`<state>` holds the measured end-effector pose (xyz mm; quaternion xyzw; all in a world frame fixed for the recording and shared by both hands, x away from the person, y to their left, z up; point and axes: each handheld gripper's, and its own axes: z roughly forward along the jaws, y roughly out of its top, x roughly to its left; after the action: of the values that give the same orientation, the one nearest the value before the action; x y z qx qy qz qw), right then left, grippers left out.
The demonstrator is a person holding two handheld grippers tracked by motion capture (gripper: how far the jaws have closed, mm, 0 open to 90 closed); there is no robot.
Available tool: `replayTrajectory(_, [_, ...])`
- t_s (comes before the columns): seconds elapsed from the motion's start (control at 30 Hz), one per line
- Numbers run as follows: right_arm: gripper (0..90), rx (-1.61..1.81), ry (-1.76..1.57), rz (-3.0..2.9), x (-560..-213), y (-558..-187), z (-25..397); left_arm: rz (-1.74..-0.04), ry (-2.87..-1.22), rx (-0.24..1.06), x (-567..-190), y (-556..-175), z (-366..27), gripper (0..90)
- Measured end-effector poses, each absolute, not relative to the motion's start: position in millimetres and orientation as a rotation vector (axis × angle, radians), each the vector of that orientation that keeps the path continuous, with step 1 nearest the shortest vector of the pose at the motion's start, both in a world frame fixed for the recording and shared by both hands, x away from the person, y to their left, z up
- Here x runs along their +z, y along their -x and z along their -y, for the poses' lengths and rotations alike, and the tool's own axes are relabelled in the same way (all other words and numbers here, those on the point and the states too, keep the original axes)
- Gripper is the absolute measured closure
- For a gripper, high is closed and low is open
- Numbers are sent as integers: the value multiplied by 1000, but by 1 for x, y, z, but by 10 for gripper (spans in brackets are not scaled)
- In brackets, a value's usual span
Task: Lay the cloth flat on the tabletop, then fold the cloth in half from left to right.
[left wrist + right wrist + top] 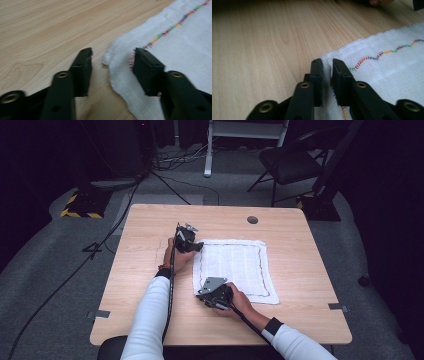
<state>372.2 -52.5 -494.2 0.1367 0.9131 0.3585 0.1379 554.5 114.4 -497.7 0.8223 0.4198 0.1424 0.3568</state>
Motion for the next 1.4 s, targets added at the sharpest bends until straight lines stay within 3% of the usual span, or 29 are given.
replayTrajectory(0.13, [871,1011,-392,-2633,-494,-372,47,-1071,-2111,296,-498,-554,-124,789])
replayTrajectory(0.23, [873,1010,-388,-2638,-493,-372,46,-1054,-2126,294,-497,-553,-130,845])
replayTrajectory(1.4, [880,1128,-255,-2618,-466,-359,35,-1062,-2025,388,-471,-521,-168,870])
